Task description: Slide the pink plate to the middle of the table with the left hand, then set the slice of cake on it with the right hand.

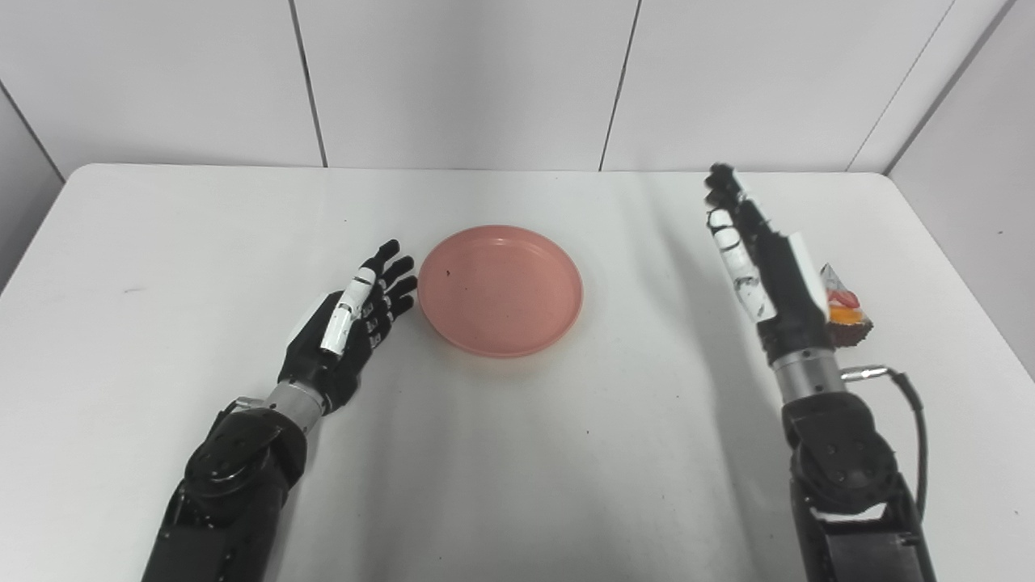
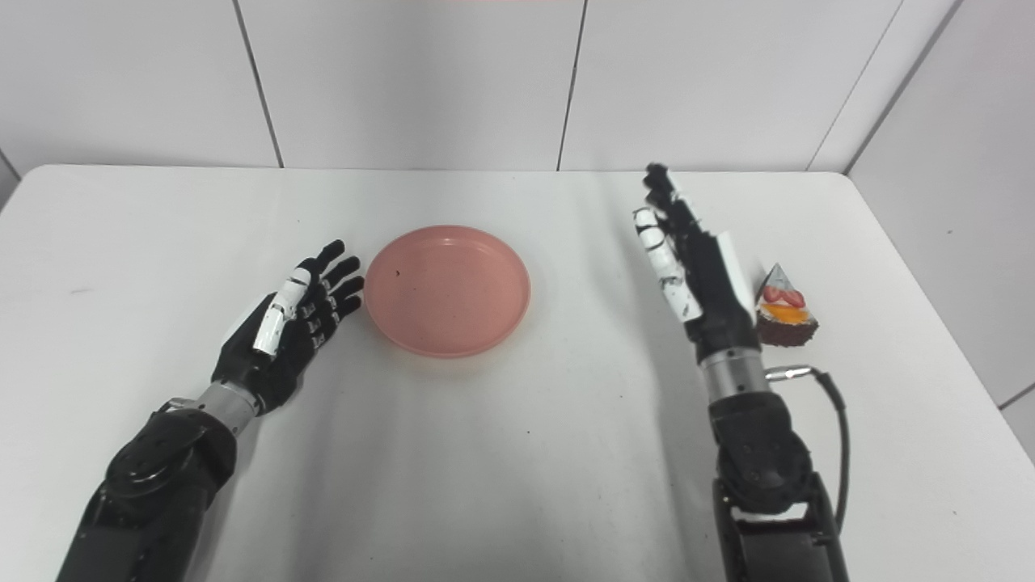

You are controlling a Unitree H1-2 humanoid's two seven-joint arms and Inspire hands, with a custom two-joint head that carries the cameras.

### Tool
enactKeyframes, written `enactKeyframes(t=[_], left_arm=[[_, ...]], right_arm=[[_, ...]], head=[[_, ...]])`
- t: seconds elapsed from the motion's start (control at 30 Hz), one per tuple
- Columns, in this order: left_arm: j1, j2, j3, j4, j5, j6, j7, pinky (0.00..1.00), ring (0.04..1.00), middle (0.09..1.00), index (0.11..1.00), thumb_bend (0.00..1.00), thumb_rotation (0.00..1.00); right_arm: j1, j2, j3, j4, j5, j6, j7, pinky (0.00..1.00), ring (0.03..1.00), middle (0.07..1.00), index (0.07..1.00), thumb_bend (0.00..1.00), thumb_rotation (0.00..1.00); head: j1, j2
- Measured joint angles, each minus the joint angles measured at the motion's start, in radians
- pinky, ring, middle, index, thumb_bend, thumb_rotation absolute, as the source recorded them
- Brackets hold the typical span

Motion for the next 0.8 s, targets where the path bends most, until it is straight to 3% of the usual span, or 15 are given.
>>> enactKeyframes(t=[0.2,0.4,0.47,0.57,0.67,0.73,0.8], left_arm=[[0.0,0.002,0.018,0.022,-0.017,-0.012,-0.027,0.96,0.973,0.983,0.981,0.39,1.0],[0.001,0.011,0.022,0.057,-0.015,-0.065,-0.058,0.95,0.972,0.983,0.985,0.41,1.0],[0.001,0.018,0.022,0.07,-0.015,-0.085,-0.073,0.94,0.965,0.977,0.979,0.43,1.0],[0.001,0.029,0.022,0.091,-0.012,-0.115,-0.09,0.92,0.946,0.96,0.96,0.44,1.0],[0.0,0.032,0.022,0.106,-0.009,-0.141,-0.098,0.92,0.941,0.954,0.956,0.45,0.99],[0.0,0.036,0.024,0.121,-0.01,-0.16,-0.112,0.93,0.947,0.959,0.96,0.46,0.99],[-0.006,0.041,0.028,0.138,-0.01,-0.172,-0.134,0.93,0.948,0.959,0.96,0.46,0.99]], right_arm=[[-0.015,-0.058,-0.02,-0.048,-0.101,-0.007,-0.006,0.85,0.912,0.919,0.916,0.46,1.0],[-0.055,-0.142,-0.046,-0.055,-0.247,-0.005,-0.022,0.82,0.891,0.922,0.934,0.44,1.0],[-0.062,-0.179,-0.05,-0.082,-0.307,0.031,0.0,0.81,0.895,0.929,0.942,0.48,0.96],[-0.069,-0.209,-0.059,-0.112,-0.395,0.151,0.051,0.73,0.846,0.896,0.928,0.69,0.86],[-0.066,-0.222,-0.05,-0.115,-0.514,0.273,0.12,0.72,0.836,0.896,0.914,0.82,0.75],[-0.063,-0.225,-0.04,-0.115,-0.594,0.313,0.16,0.68,0.829,0.91,0.909,0.95,0.68],[-0.063,-0.222,-0.037,-0.111,-0.671,0.327,0.186,0.67,0.829,0.914,0.913,0.98,0.67]], head=[[-0.043,-0.02],[-0.098,-0.043],[-0.114,-0.049],[-0.149,-0.06],[-0.173,-0.069],[-0.195,-0.075],[-0.206,-0.077]])
